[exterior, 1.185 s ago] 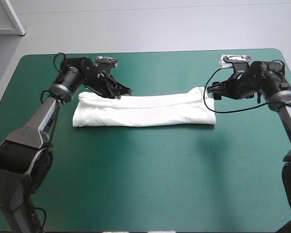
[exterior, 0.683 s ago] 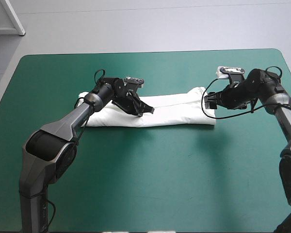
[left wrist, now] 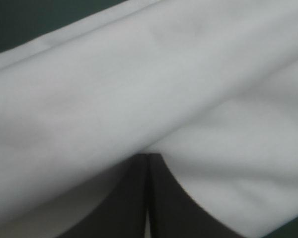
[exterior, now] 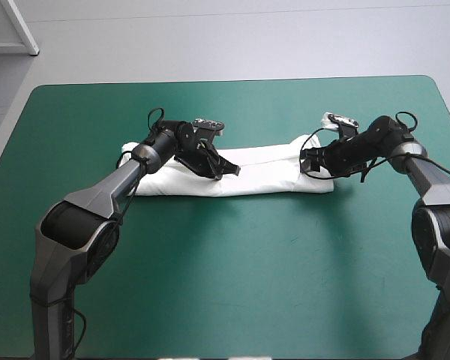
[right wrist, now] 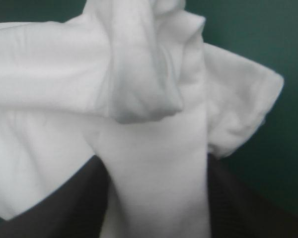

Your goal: Fold the cloth

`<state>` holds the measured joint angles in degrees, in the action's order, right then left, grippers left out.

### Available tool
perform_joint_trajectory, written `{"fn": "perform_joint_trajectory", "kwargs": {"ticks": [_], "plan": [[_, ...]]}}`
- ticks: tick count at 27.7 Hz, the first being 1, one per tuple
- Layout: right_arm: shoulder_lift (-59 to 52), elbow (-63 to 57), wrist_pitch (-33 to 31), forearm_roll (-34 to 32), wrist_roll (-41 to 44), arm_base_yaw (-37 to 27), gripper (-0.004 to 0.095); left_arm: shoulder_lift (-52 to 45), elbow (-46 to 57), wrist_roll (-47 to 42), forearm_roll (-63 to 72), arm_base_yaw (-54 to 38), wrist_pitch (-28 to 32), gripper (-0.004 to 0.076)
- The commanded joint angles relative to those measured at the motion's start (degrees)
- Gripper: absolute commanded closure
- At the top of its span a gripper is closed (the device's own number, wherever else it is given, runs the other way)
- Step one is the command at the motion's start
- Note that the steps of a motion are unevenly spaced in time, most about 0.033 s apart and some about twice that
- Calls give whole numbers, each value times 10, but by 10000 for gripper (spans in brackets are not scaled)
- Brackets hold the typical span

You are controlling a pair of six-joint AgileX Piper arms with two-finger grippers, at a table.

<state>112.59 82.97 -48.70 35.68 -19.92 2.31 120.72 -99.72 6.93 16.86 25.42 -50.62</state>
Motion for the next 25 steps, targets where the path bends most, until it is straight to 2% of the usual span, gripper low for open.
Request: {"fn": "perform_joint_trajectory", "kwargs": {"ticks": [1, 4, 9, 18, 25], "plan": [[-14, 5, 9, 13, -7, 3, 664, -26, -8, -5, 4, 5, 4, 732], [-14, 7, 18, 11, -10, 3, 930, -26, -8, -8, -2, 5, 4, 732], [-29, 23, 6, 12, -11, 3, 927, -26, -8, -9, -8, 5, 4, 732], [-115, 94, -58, 107, -23, 14, 927, -26, -8, -9, 2, 5, 0, 732], [-130, 191, -65, 150, -17, 59, 927, -26, -8, -9, 30, 8, -13, 732]]}}
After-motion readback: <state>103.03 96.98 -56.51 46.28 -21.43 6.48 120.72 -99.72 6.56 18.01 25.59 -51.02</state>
